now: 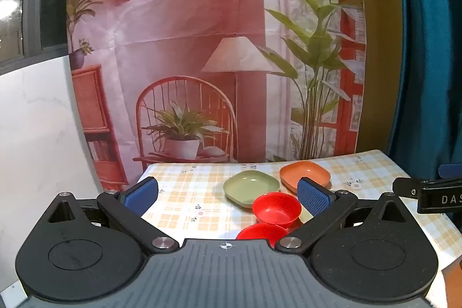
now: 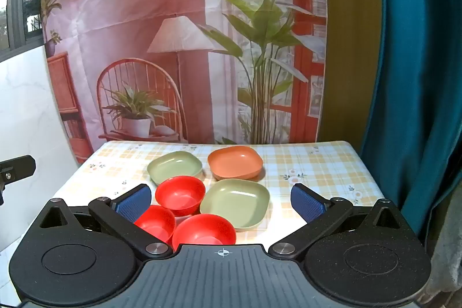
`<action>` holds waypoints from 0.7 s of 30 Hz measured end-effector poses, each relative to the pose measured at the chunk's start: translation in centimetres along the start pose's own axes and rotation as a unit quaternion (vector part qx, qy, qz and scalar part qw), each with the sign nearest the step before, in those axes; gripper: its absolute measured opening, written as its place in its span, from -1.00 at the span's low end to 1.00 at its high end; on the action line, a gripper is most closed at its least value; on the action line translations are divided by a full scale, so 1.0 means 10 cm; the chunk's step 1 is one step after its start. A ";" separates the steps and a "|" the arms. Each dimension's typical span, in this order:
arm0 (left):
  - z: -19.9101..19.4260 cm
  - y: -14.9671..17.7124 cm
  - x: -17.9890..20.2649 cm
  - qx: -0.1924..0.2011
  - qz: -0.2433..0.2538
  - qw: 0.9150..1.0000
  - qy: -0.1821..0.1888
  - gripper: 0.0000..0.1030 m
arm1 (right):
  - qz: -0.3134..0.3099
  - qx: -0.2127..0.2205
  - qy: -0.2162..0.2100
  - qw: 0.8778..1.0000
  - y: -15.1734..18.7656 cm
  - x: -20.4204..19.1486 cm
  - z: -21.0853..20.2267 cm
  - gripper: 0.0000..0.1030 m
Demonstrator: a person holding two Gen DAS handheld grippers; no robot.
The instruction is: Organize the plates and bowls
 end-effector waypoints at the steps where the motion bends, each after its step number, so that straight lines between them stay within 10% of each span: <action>1: 0.00 0.00 0.02 0.000 0.000 1.000 -0.001 1.00 | 0.001 0.000 0.000 1.000 0.00 0.00 0.00 0.99; 21: -0.01 0.00 -0.03 0.005 -0.016 1.000 -0.002 1.00 | 0.003 0.002 -0.001 1.000 0.00 0.04 -0.07 0.99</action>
Point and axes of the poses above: each gripper's, at about its wrist camera, not at the fingertips, and z roughly the way its jaws point, x to its right, y to its underside, the point moved 3 cm from there along z, roughly the way its jaws point, and after that the axes turned 8 degrees about y, right-handed, at the moved point
